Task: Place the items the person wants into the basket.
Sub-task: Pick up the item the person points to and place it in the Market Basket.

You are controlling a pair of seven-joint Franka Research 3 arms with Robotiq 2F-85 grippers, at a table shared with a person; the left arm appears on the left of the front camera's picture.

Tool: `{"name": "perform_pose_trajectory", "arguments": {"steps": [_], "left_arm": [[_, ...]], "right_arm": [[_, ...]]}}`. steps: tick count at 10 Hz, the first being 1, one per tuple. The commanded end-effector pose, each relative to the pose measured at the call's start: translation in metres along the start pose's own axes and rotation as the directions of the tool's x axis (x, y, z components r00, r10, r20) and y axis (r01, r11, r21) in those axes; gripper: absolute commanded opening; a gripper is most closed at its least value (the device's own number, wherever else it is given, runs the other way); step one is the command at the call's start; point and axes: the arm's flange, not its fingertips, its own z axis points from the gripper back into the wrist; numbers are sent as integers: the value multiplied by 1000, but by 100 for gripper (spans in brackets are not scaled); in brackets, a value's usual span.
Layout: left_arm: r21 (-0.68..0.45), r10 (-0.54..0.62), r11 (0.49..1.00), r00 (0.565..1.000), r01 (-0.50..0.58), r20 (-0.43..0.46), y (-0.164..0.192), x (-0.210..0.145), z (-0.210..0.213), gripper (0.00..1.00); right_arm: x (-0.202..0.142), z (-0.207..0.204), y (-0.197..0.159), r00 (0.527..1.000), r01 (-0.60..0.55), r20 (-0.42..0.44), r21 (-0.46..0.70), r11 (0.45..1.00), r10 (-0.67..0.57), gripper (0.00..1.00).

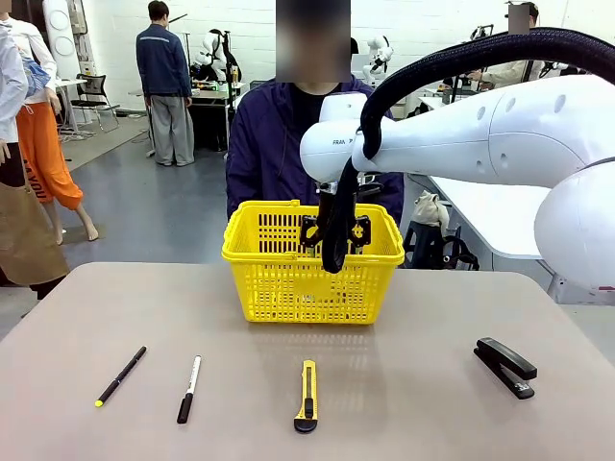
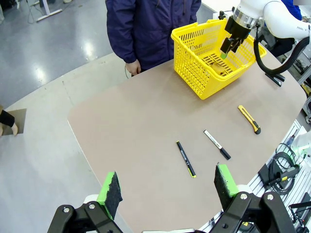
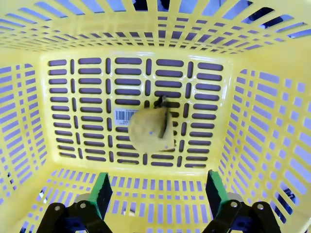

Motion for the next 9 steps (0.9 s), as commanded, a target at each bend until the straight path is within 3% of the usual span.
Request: {"name": "perform_pose_trajectory", "arguments": {"steps": [1, 5, 6, 7, 9], "left_arm": [[-12, -15, 1000, 1000, 15, 7, 1, -2, 1, 100], [-12, -15, 1000, 1000, 15, 7, 1, -2, 1, 100], [-12, -15, 1000, 1000, 15, 7, 1, -2, 1, 100], [-12, -15, 1000, 1000, 15, 7, 1, -2, 1, 100], [-12, -15, 1000, 1000, 15, 7, 1, -2, 1, 100]], "right_arm": [[5, 4, -2, 1000, -15, -9, -6, 1000, 15, 100], [-5, 16, -6, 1000, 3, -8, 7, 1000, -3, 100], [-29, 46, -15, 999, 9, 38, 12, 1000, -10, 100], [-64, 86, -35, 989, 54, 138, 34, 998, -59, 100], [-127, 145, -89, 959, 141, 225, 153, 978, -174, 100]]}}
